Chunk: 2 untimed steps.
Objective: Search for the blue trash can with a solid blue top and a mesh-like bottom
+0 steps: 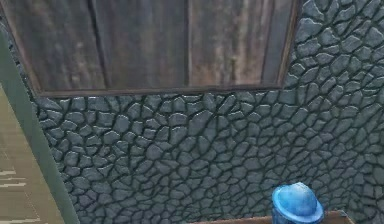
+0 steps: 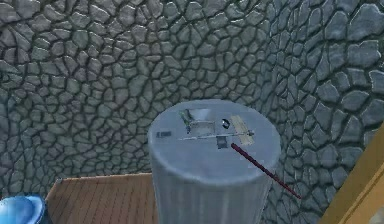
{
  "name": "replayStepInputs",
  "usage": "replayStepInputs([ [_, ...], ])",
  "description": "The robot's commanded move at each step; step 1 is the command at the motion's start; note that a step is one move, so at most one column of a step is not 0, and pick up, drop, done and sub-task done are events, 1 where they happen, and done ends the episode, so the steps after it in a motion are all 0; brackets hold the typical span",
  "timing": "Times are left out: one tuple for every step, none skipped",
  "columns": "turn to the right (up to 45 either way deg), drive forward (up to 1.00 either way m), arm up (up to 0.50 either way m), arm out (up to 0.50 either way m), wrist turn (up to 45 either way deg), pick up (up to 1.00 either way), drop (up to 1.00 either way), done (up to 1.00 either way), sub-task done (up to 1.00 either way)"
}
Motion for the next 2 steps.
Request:
replayStepInputs([
  [-3.0,0.0,0.0,0.0,0.0,0.0,0.0,0.0,0.0],
  [0.0,0.2,0.0,0.0,0.0,0.0,0.0,0.0,0.0],
])
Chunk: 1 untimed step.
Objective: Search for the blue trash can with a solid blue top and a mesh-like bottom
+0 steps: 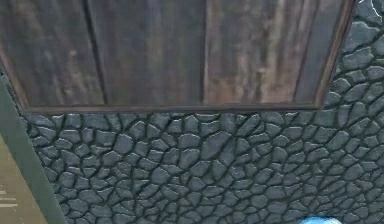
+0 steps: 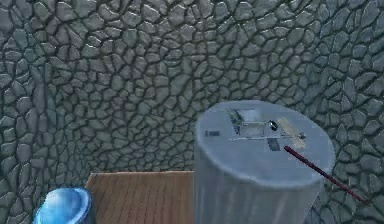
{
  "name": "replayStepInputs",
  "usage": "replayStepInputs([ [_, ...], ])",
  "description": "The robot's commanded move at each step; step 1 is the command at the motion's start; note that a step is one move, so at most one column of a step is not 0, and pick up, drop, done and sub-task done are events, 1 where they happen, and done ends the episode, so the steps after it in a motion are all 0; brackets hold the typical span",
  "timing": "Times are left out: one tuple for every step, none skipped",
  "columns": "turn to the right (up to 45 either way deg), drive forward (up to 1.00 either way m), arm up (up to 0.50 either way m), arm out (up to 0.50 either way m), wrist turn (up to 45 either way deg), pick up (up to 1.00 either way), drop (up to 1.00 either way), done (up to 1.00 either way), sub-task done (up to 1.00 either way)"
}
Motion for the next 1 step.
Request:
replayStepInputs([
  [45.0,0.0,0.0,0.0,0.0,0.0,0.0,0.0,0.0],
])
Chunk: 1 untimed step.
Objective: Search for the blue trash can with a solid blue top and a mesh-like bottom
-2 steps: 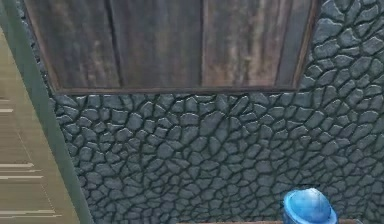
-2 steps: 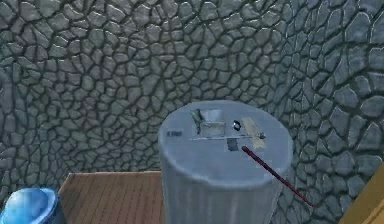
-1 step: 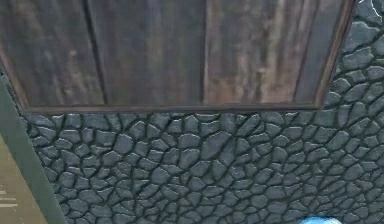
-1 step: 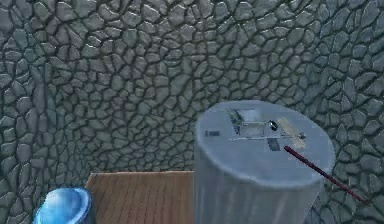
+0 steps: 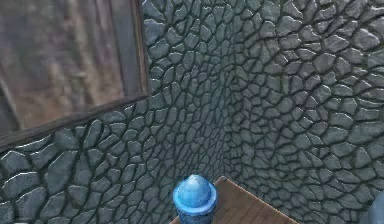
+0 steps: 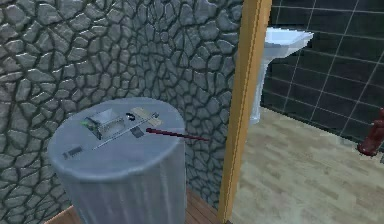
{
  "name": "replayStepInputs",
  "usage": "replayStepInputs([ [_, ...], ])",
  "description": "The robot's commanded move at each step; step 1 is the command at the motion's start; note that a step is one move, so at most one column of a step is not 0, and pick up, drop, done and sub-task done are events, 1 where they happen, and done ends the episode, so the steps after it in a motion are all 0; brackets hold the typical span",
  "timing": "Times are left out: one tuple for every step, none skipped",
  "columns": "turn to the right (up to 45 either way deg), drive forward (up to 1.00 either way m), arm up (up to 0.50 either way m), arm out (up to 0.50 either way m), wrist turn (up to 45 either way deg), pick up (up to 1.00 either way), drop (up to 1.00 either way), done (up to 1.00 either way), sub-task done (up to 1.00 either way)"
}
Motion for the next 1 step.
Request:
replayStepInputs([
  [0.0,0.0,0.0,0.0,0.0,0.0,0.0,1.0,0.0],
])
